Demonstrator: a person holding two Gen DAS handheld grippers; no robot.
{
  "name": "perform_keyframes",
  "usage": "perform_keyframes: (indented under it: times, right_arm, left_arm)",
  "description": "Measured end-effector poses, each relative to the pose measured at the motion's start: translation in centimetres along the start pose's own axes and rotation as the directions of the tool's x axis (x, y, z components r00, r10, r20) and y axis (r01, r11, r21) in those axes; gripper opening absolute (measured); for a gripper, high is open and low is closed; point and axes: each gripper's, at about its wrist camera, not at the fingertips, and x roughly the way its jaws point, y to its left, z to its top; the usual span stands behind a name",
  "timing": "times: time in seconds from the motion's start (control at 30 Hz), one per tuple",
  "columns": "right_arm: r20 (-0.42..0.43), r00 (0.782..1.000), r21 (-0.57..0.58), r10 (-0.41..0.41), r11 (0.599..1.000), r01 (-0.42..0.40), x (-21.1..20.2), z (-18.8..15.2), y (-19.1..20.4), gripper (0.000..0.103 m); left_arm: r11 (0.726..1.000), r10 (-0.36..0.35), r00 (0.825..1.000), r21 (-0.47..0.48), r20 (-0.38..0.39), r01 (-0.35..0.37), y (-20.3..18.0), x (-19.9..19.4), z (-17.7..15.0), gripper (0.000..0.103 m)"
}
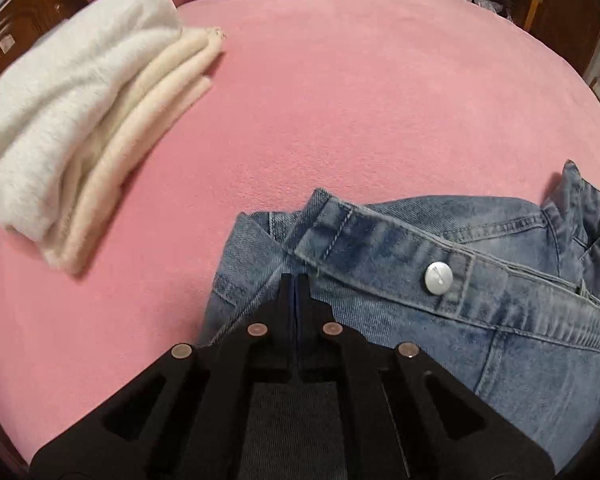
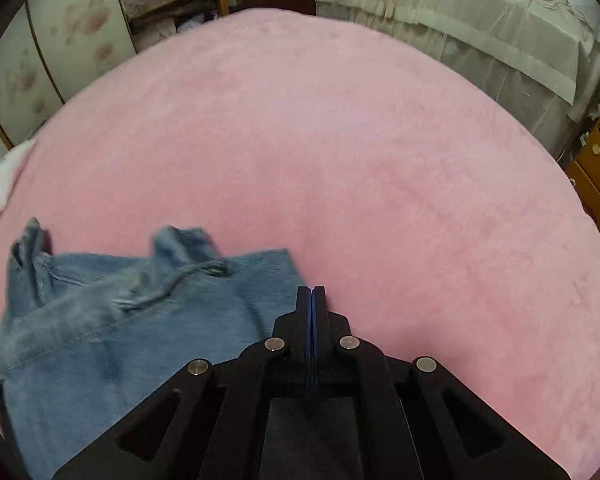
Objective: Fold large clothes
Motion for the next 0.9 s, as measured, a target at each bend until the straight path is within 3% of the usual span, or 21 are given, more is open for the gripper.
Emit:
perform_keyframes:
  times: [0.1, 0.17, 0.33, 0.5, 0.57, 0.63, 0.7, 0.83, 0.9]
  right_arm:
    - [0.032, 0.998, -0.013, 0.045, 0.999, -0.045, -2.2, 0.1, 2.6, 0.0]
    - [0.03, 0.993, -0.052, 0.118, 0.992, -0.117, -3.6, -0.1, 5.4, 0.003]
    - [-0.095, 0.953, -0.198, 0.289, 0.932, -0.302, -5.3, -3.0, 14.0, 0.003]
    - [-0.202, 0.942, -0.281, 0.268, 0.906, -0.318, -5.8, -8.2, 21.0, 0.003]
    - [-0.28, 0.918, -0.258, 0.281, 0.899, -0.354, -6.0, -11.0, 21.2, 0.003]
    - [-0.357, 0.9, -0.213, 0.251, 0.916, -0.34, -5.3, -13.3, 20.6, 0.003]
    - [-0.46, 0.853, -0.126, 0.246, 0.933, -0.337, -3.3, -15.7, 20.2, 0.003]
    - [-0.457, 0.837, -0.118, 0.301, 0.912, -0.392, -1.5, -17.0, 19.6, 0.004]
    - [-0.509, 0.812, -0.128, 0.286, 0.908, -0.4, -0.5, -16.8, 20.0, 0.004]
  left_arm:
    - [0.998, 0.004, 0.999, -0.056, -0.041, -0.006, 0.3, -1.5, -0.7, 0.001]
    - [0.997, -0.023, 0.998, -0.072, -0.051, 0.019, 1.4, -3.4, -2.9, 0.001]
    - [0.995, -0.069, 0.994, -0.071, -0.088, 0.063, 2.4, -6.6, -7.2, 0.001]
    - [0.987, -0.111, 0.981, -0.129, -0.158, 0.091, 4.3, -8.7, -12.0, 0.001]
    - [0.981, -0.139, 0.976, -0.161, -0.168, 0.112, 5.3, -9.2, -13.2, 0.001]
    - [0.972, -0.167, 0.971, -0.192, -0.171, 0.133, 6.3, -9.3, -14.3, 0.001]
    - [0.961, -0.195, 0.966, -0.228, -0.172, 0.154, 7.4, -9.6, -15.3, 0.001]
    - [0.927, -0.266, 0.948, -0.317, -0.173, 0.202, 9.4, -8.9, -15.8, 0.004]
    - [0.895, -0.329, 0.929, -0.371, -0.171, 0.249, 10.2, -8.8, -16.5, 0.016]
